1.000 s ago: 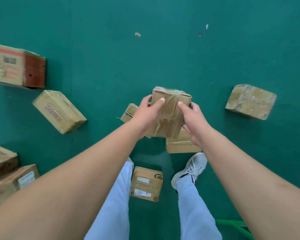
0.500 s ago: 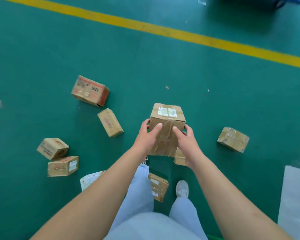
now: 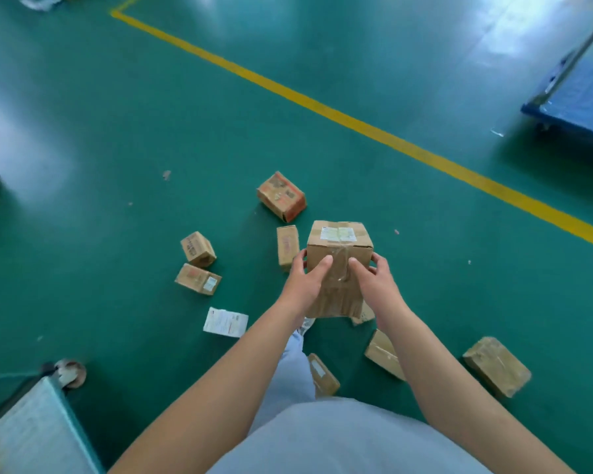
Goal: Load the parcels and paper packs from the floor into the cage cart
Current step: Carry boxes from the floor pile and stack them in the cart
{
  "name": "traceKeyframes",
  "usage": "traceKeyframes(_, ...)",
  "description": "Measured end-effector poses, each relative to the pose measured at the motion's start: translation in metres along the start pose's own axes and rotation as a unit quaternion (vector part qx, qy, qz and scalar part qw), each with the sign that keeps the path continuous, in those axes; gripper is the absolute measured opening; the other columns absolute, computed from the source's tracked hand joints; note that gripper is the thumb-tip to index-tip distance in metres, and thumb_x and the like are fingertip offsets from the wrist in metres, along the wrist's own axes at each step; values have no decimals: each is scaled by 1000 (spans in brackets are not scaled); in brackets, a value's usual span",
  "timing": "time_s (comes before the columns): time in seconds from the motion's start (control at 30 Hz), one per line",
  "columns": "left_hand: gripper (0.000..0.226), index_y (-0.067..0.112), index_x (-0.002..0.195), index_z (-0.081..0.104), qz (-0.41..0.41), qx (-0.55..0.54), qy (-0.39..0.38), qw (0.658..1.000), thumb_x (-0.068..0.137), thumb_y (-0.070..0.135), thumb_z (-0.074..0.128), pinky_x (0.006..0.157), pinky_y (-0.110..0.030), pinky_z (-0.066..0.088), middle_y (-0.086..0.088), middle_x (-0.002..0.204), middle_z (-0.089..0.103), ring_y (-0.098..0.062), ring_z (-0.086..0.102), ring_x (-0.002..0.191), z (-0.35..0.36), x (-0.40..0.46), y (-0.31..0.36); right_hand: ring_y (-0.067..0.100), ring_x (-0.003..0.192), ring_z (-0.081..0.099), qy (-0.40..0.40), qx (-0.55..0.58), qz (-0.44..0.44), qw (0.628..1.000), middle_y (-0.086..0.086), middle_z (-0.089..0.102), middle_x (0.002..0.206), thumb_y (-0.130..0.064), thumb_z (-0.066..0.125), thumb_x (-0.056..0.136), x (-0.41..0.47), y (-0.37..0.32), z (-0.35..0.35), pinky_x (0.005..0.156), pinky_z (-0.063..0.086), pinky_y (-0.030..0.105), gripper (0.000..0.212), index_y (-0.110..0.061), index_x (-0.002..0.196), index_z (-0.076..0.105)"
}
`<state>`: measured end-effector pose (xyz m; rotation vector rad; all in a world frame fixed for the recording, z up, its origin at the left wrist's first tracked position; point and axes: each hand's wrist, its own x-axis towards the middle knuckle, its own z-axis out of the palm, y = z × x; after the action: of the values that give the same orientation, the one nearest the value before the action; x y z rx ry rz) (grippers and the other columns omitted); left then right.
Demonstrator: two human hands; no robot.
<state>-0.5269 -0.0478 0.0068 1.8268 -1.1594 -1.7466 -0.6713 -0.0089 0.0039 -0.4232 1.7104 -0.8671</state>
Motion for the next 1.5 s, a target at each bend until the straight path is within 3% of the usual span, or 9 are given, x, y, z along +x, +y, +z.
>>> traceKeyframes(0.2,60,38,147,37,0,-90,89,992,96,58,62,86,-38,53,8,133,60,-16,60,117,-55,-69,-33,18,109,61,-81,-66,-35,994,-1,58,133,-48,60,100,-55,5,53,75,48,34,59,-30,151,36)
traceKeyframes(0.4,83,42,153,33,5,-182,198,963,83,71,66,106,-51,49,11,142,57,-19,57,126,-142,-128,-91,19,114,56,-194,-144,-80,967,1,52,141,-49,59,100,-115,14,150,76,43,32,62,-32,154,33)
traceKeyframes(0.5,70,38,152,33,2,-220,247,944,93,62,63,103,-47,50,10,139,57,-18,57,124,-183,-160,-122,22,119,57,-242,-183,-87,949,2,51,142,-51,60,98,-145,30,200,84,45,35,65,-33,153,32)
traceKeyframes(0.67,63,40,151,35,-14,-295,320,900,97,59,61,79,-33,50,11,139,57,-16,58,120,-261,-225,-191,20,119,59,-323,-256,-103,905,-2,54,139,-49,60,98,-216,69,294,91,45,36,65,-31,154,32)
traceKeyframes(0.8,64,40,150,37,-18,-330,372,867,95,61,62,98,-44,52,10,140,58,-16,58,123,-321,-272,-248,20,118,57,-366,-304,-114,872,-4,54,139,-49,59,99,-271,104,366,93,44,37,66,-30,155,30)
traceKeyframes(0.97,55,39,146,40,-15,-401,430,809,98,53,62,89,-39,53,11,132,59,-8,59,110,-398,-326,-326,20,120,57,-417,-348,-122,831,1,54,143,-45,61,100,-348,164,460,90,43,35,68,-27,157,28)
traceKeyframes(1.13,57,40,146,39,-18,-436,466,770,96,55,63,106,-47,49,10,139,57,-17,57,123,-466,-372,-396,20,115,60,-455,-392,-126,790,1,59,136,-43,61,100,-405,215,545,81,46,31,66,-24,156,31)
traceKeyframes(1.33,57,34,146,40,-15,-478,530,700,97,48,65,105,-45,51,7,138,60,-17,60,122,-521,-430,-461,17,107,59,-518,-432,-142,725,0,59,132,-40,61,101,-474,270,620,68,42,22,64,-22,154,31)
traceKeyframes(1.5,53,39,143,39,-30,-493,580,648,98,48,65,100,-42,54,6,137,61,-17,62,118,-552,-466,-502,11,101,62,-564,-459,-144,672,-3,62,120,-38,64,99,-518,305,670,72,46,23,54,-22,144,39)
